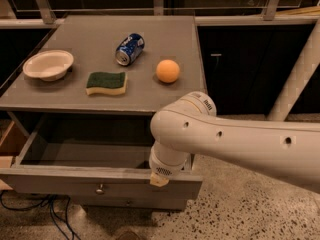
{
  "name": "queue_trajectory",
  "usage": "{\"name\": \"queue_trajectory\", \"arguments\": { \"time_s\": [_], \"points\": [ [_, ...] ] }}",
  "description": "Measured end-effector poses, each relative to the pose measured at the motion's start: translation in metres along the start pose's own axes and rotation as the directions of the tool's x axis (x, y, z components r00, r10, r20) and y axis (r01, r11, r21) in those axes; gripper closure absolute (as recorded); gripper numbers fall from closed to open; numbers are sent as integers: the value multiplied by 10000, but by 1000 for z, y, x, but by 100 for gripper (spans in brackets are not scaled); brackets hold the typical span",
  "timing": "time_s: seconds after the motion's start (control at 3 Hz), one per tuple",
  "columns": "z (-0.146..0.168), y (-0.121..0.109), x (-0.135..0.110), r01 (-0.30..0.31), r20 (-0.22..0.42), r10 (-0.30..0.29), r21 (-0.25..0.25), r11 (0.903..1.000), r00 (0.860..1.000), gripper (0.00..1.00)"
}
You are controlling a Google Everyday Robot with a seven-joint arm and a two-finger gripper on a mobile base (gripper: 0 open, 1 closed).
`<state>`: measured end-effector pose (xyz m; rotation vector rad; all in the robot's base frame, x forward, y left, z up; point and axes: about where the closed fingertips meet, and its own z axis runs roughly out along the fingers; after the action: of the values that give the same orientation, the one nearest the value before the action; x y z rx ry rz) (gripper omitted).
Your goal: Open top drawer
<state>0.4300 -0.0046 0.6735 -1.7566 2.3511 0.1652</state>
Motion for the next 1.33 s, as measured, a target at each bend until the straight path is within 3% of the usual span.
{"name": "queue_trajectory", "arguments": {
  "time_s": [0.33, 0.67, 1.33],
  "points": [
    [0, 0, 0, 0, 0, 0, 0, 10000, 10000, 83],
    [0, 0, 0, 0, 0, 0, 1, 10000, 10000, 52],
    [0, 0, 0, 1, -1, -1, 1, 10000, 10000, 0]
  ]
}}
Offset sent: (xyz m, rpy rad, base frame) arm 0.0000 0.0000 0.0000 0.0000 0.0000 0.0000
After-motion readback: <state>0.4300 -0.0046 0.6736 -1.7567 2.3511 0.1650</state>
